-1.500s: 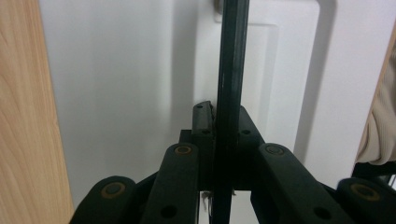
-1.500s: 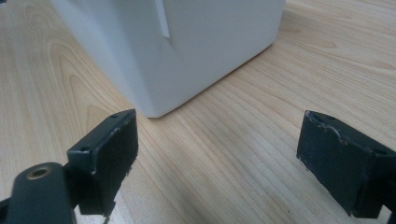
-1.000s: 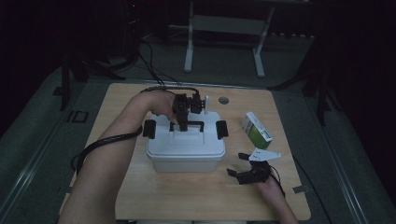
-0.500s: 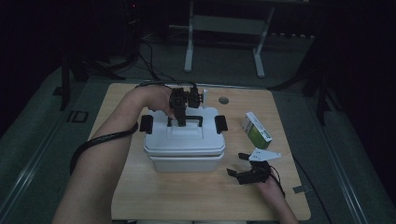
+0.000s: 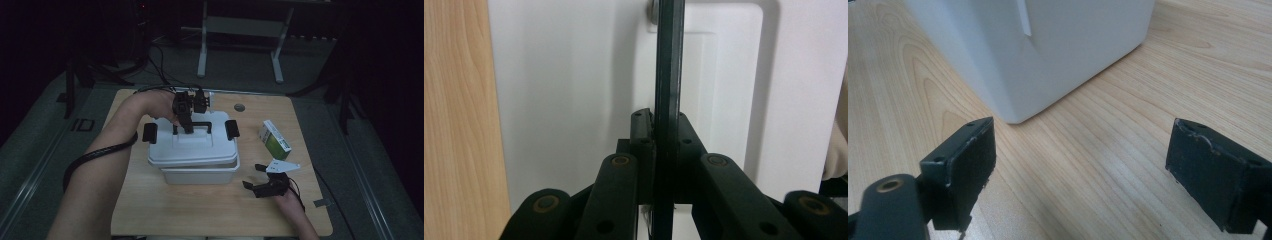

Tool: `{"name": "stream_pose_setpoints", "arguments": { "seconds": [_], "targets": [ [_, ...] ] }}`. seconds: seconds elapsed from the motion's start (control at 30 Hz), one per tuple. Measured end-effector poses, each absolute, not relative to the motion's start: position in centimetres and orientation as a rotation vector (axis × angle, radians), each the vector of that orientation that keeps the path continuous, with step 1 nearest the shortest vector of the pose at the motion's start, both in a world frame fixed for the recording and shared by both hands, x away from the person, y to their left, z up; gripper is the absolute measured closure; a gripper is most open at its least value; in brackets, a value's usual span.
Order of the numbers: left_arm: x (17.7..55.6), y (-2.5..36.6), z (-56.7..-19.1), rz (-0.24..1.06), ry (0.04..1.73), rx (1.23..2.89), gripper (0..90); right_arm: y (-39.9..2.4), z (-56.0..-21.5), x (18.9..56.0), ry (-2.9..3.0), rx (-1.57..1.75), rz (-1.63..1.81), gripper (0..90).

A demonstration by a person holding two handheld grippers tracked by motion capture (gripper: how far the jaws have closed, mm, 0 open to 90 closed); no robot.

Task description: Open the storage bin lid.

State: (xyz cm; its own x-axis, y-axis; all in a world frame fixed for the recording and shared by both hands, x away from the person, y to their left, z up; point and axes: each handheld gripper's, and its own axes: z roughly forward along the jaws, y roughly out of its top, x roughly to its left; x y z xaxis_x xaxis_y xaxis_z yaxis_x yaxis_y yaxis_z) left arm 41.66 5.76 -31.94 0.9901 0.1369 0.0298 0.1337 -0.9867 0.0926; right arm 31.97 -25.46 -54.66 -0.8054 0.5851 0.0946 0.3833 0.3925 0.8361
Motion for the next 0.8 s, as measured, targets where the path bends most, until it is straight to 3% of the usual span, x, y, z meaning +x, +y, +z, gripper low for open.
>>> {"name": "stream_pose_setpoints", "arguments": {
  "seconds": [0.8],
  "targets": [
    [40.0, 11.2, -31.2, 0.079, 0.34, 3.016, 83.9, -25.3, -54.7, 32.0, 2.44, 0.858, 1.361, 12.4]
  ]
}}
